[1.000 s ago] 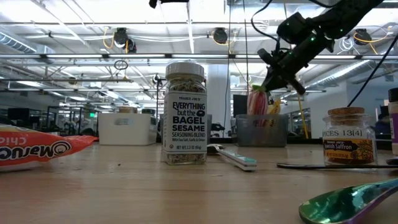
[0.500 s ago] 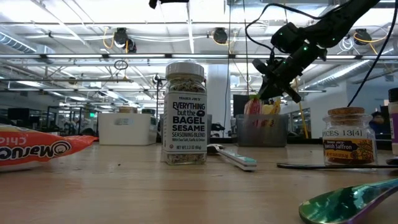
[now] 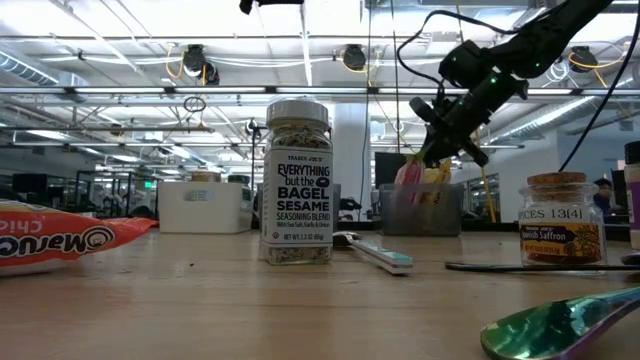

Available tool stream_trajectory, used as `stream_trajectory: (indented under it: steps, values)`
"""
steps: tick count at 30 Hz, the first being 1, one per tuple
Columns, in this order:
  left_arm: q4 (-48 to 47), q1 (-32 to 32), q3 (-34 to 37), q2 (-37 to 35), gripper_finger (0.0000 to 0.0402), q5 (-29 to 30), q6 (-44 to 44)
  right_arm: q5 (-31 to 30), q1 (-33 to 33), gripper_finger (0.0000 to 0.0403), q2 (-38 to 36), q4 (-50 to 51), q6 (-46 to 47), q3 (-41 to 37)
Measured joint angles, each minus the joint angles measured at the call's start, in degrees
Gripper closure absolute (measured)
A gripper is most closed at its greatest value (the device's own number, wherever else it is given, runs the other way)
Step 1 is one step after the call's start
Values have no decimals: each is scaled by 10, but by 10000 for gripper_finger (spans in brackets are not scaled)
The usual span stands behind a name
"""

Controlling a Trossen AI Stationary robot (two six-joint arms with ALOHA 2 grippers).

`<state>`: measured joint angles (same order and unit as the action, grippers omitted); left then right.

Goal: Pick & Place Food Item
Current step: Put the green noodle pack into the right black bin

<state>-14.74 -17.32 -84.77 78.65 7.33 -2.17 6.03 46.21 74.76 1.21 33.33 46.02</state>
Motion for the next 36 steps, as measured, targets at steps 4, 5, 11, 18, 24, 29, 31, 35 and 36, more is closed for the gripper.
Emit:
stream_trajectory:
  steps: [4, 5, 11, 18, 24, 29, 31, 35, 36]
  values:
    - [0, 0, 0, 0, 215, 0, 0, 1, 0, 403, 0, 20, -12, 0]
    - [0, 0, 0, 0, 215, 0, 0, 1, 0, 403, 0, 21, -12, 0]
    - [0, 0, 0, 0, 215, 0, -14, -1, 0, 403, 0, 21, -15, 0]
    - [0, 6, 0, 0, 215, 0, -14, -2, 0, 403, 0, 21, -15, 0]
    - [0, 7, 0, 0, 215, 0, -13, -2, 0, 403, 0, 20, -15, 0]
    - [0, 7, 0, 0, 215, 0, -13, -2, -1, 400, 0, 10, -25, 0]
    - [0, 7, 0, 0, 215, 0, -13, -2, -1, 391, 0, 1, -26, 0]
    - [0, 6, 0, 0, 215, 0, -13, -2, 0, 357, 0, -5, -26, 1]
    - [0, 6, 0, 0, 215, 0, -13, -2, 0, 347, 0, -5, -26, 1]
